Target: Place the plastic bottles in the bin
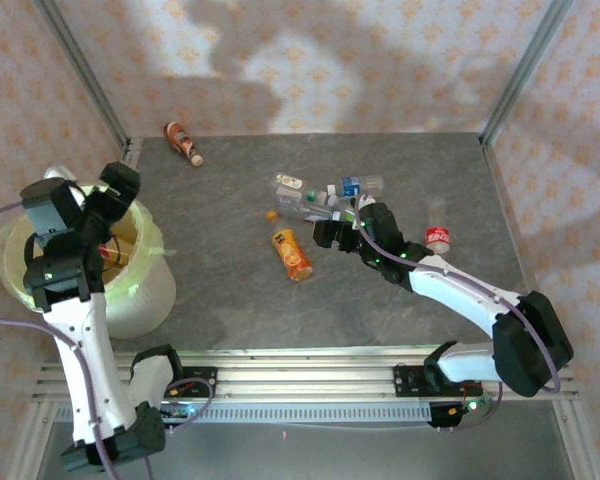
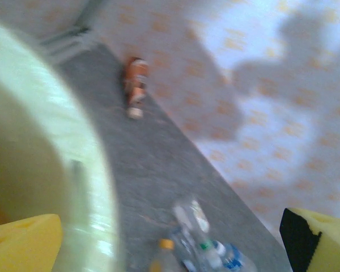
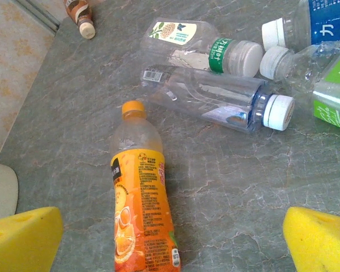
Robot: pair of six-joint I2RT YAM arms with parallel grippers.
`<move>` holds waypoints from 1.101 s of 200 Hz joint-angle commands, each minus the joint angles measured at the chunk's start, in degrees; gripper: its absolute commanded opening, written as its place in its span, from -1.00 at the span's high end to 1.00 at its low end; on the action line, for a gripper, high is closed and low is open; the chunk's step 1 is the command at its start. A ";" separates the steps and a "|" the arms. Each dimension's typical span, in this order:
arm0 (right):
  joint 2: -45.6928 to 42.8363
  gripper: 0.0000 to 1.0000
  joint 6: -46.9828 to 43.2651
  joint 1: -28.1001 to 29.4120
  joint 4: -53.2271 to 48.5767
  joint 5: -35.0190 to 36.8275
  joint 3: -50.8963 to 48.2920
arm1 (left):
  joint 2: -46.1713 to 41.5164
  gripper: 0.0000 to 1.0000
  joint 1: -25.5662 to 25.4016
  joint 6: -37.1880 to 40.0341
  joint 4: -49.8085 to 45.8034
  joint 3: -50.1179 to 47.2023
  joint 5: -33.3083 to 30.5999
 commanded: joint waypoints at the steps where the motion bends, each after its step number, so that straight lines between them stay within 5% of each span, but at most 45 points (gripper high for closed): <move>1: 0.80 -0.99 0.13 -0.40 1.57 0.69 1.08 | -0.33 -0.99 -7.68 -0.32 4.31 1.65 2.05; 35: 1.00 -1.00 0.39 -0.39 1.20 0.65 1.54 | 3.21 -0.99 -24.92 -2.59 9.54 1.34 -2.06; 67: -0.01 -1.00 0.74 -0.40 -0.12 1.62 1.48 | 10.53 -0.99 -43.59 1.28 7.49 5.08 -18.04; 115: -3.19 -1.00 2.30 -0.46 -2.01 7.78 -0.36 | 25.49 -0.99 -59.26 0.86 6.95 7.80 -31.08; 140: -4.68 -0.99 3.40 -0.44 -3.91 10.90 -1.21 | 32.82 -1.00 -63.36 -1.99 2.51 10.95 -37.91; 220: -8.58 -0.99 5.48 -0.66 -9.61 18.97 -3.07 | 44.04 -1.00 -63.95 -16.48 -0.54 4.00 -37.02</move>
